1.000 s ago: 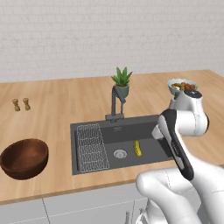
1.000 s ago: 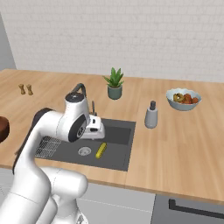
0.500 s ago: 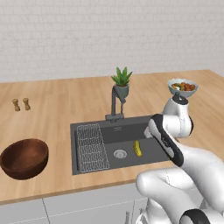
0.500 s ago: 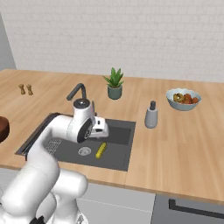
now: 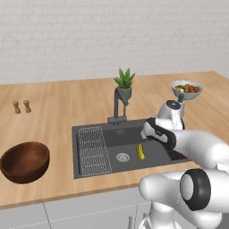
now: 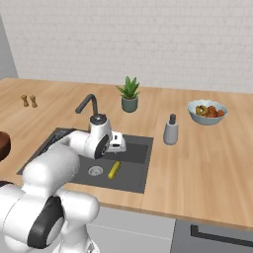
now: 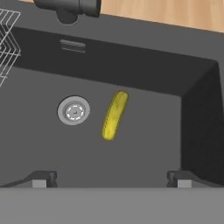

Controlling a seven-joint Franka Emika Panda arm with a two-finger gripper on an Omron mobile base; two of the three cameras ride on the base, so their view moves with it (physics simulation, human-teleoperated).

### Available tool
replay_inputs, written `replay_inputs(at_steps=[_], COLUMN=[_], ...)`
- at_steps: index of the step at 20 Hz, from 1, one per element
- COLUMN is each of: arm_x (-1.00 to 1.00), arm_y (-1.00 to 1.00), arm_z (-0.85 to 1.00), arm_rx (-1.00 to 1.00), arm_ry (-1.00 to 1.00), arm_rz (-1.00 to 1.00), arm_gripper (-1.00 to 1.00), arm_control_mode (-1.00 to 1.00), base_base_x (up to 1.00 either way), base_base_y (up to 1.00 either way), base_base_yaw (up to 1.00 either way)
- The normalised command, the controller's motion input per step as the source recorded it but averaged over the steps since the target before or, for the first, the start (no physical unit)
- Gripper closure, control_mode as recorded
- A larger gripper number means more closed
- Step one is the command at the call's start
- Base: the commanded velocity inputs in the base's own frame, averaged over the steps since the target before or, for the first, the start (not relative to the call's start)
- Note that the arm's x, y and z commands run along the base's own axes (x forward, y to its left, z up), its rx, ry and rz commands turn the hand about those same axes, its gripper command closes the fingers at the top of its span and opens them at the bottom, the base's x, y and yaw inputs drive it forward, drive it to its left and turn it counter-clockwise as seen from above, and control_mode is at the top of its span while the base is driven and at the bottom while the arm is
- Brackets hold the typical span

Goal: Pick the cucumber from the sink and place it in the bowl. Then pick the bowl and place it in the microwave. Then close the microwave door and press the start button.

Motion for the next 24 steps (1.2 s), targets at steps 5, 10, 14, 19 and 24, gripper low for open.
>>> replay_inputs(at_steps=[5, 10, 14, 19, 24], arm_x=[0.40, 0.10, 0.19, 0.27, 0.09], arm_y=[0.00, 0.00, 0.07, 0.00, 0.00], arm_z=[-0.25, -0.38, -0.47, -0.39, -0.23], arm_rx=[0.00, 0.00, -0.01, 0.07, 0.00], arm_ry=[0.00, 0.00, 0.06, -0.02, 0.16], arm_rz=[0.00, 0.00, 0.00, 0.00, -0.02], arm_gripper=[-1.00, -1.00, -1.00, -1.00, -1.00], arm_control_mode=[-1.00, -1.00, -1.00, -1.00, -1.00], base_base_x=[0.00, 0.00, 0.00, 0.00, 0.00], base_base_y=[0.00, 0.00, 0.00, 0.00, 0.00], base_base_yaw=[0.00, 0.00, 0.00, 0.00, 0.00])
